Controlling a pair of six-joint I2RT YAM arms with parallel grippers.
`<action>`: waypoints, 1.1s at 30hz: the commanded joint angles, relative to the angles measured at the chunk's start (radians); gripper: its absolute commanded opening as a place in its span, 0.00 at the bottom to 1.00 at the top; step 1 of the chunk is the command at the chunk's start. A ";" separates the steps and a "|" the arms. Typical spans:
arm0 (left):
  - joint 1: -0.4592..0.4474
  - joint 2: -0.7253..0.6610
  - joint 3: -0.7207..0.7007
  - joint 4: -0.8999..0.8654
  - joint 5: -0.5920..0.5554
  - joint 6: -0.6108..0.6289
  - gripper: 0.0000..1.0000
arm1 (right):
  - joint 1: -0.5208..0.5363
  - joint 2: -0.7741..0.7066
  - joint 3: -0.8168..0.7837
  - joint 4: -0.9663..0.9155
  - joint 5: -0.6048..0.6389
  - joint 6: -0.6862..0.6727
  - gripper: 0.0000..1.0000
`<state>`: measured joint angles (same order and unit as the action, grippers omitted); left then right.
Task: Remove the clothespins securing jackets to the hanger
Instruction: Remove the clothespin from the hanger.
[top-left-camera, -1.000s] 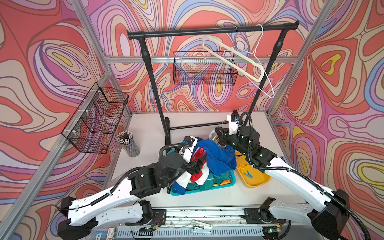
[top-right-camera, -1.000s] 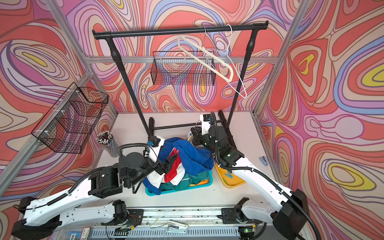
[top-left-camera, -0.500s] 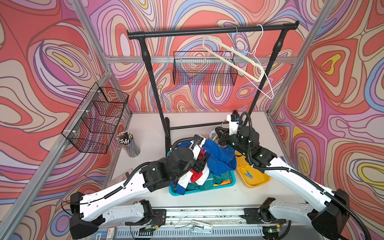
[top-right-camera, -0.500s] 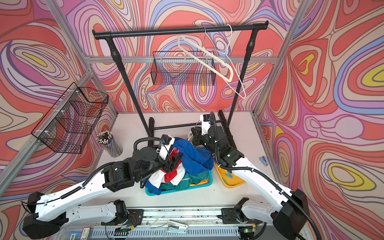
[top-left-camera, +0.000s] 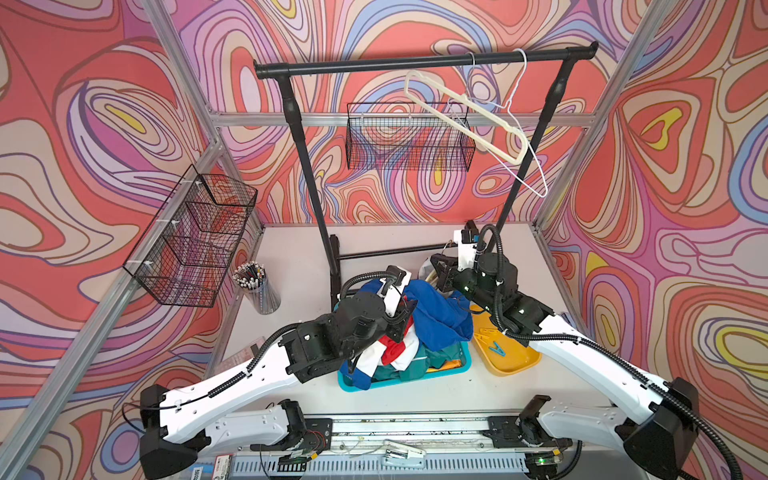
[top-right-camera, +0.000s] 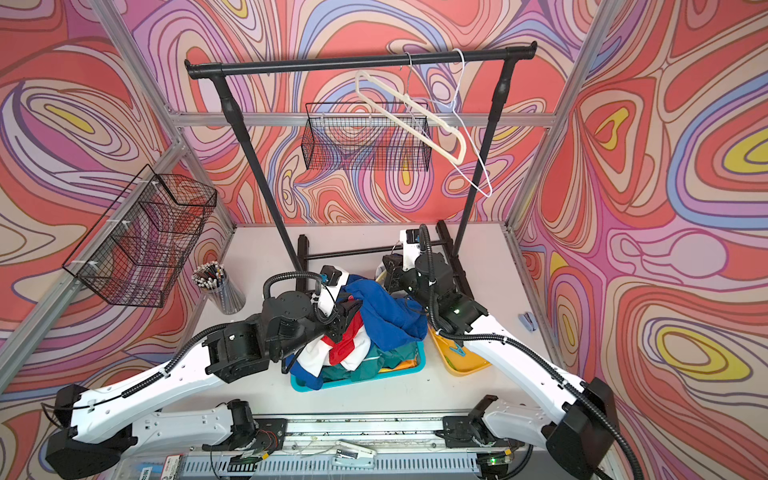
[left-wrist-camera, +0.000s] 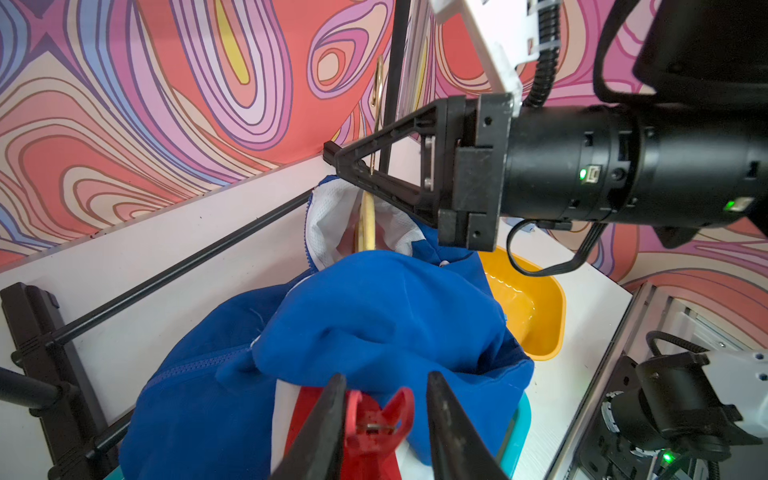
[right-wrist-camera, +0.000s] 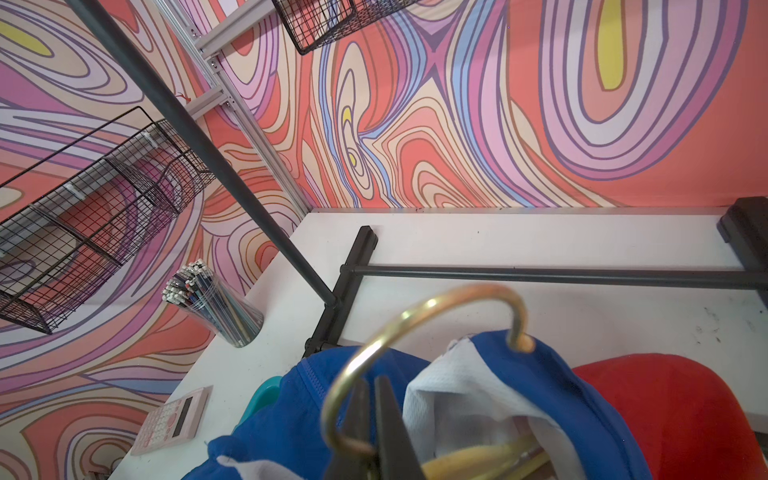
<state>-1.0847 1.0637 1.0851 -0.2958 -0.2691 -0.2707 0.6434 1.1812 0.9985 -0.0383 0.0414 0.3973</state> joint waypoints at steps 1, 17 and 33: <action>0.008 0.013 0.013 0.027 0.017 -0.014 0.28 | 0.010 -0.002 0.020 -0.024 0.019 -0.010 0.00; 0.009 0.022 0.011 0.025 0.038 -0.042 0.26 | 0.011 -0.004 0.027 -0.036 0.038 -0.015 0.00; 0.009 0.046 0.012 0.002 0.034 -0.092 0.36 | 0.012 -0.011 0.026 -0.040 0.056 -0.018 0.00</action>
<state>-1.0790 1.1027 1.0851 -0.2886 -0.2348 -0.3447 0.6495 1.1812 1.0023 -0.0628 0.0803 0.3855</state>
